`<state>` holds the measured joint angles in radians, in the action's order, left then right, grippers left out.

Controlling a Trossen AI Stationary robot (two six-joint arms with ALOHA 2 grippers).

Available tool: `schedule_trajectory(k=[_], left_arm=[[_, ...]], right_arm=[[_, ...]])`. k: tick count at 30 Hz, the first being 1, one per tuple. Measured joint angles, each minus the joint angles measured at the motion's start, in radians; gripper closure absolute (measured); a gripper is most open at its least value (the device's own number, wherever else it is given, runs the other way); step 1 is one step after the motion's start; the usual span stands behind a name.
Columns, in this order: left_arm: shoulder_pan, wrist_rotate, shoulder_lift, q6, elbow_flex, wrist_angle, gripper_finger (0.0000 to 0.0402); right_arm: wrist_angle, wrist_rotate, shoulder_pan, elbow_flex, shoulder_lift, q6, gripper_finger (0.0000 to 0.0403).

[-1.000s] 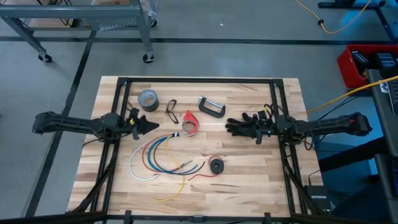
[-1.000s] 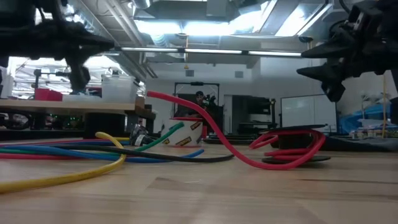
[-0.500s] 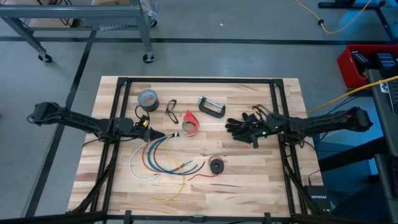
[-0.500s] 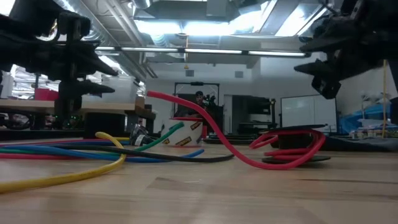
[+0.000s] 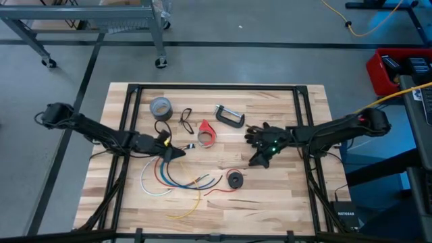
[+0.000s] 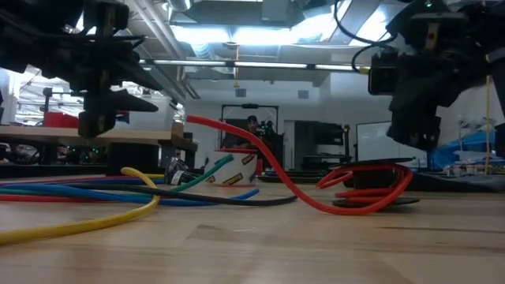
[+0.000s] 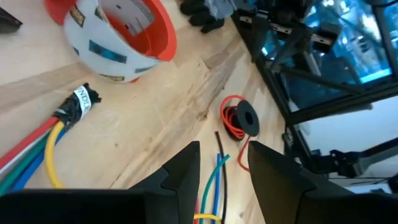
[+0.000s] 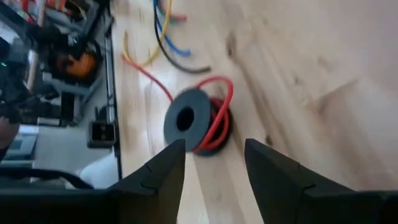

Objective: Coil cords
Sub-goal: Uncoil the orange wire from the spool

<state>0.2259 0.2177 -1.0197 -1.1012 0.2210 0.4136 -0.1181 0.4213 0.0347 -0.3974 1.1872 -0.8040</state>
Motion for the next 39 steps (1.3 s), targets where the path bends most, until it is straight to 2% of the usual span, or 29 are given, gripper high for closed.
schedule_trajectory(k=[4,10,18,24,32,39], left_arm=[[0.026,0.011,-0.091,-0.002,0.025,0.062,0.0274],[0.049,0.015,-0.234,0.008,0.054,0.229,0.0274],[0.066,0.015,-0.407,0.008,0.161,0.242,0.0274],[0.083,0.015,-0.511,0.008,0.242,0.243,0.0274],[0.109,0.015,-0.581,0.008,0.3,0.243,0.0274],[0.111,0.015,-0.584,0.012,0.304,0.26,0.0274]], right_arm=[[-0.005,-0.001,0.063,-0.014,0.056,-0.005,0.0233],[-0.013,-0.065,0.148,-0.053,0.111,-0.062,0.0233],[-0.016,-0.205,0.231,-0.119,0.187,-0.092,0.0233],[-0.015,-0.22,0.243,-0.147,0.263,-0.109,0.0233],[-0.069,-0.218,0.243,-0.154,0.31,-0.116,0.0233],[-0.104,-0.221,0.242,-0.154,0.311,-0.116,0.0233]])
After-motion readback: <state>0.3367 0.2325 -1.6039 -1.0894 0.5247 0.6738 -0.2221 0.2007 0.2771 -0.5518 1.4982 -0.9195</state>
